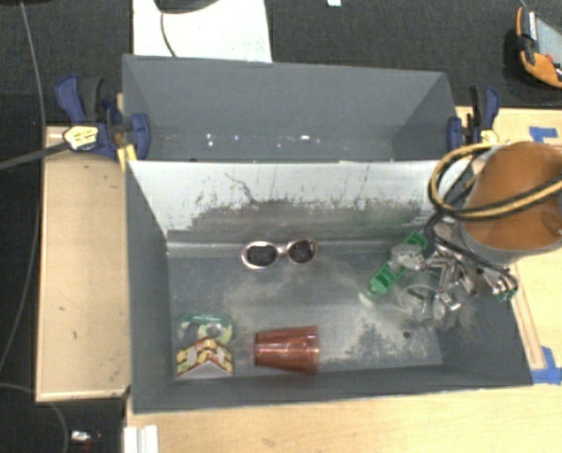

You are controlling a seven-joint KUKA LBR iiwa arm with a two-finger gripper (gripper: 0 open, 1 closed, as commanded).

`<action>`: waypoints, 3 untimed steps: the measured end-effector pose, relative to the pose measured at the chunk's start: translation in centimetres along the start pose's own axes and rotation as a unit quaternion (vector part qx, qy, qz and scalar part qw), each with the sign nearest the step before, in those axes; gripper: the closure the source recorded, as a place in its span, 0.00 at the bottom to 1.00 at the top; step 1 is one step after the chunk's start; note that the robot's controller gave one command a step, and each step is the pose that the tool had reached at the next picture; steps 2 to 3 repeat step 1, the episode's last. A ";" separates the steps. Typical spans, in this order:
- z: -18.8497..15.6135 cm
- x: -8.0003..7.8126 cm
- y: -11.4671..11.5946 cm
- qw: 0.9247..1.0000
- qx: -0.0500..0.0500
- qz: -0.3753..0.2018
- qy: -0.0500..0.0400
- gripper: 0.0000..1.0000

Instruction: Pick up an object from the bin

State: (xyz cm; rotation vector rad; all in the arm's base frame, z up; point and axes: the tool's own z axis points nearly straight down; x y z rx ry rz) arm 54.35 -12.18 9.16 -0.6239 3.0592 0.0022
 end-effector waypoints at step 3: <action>0.2 -0.2 -0.4 0.999 0.000 0.039 0.000 0.00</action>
Offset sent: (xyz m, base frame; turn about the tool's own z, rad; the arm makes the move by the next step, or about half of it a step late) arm 0.0126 0.0056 0.0207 0.1040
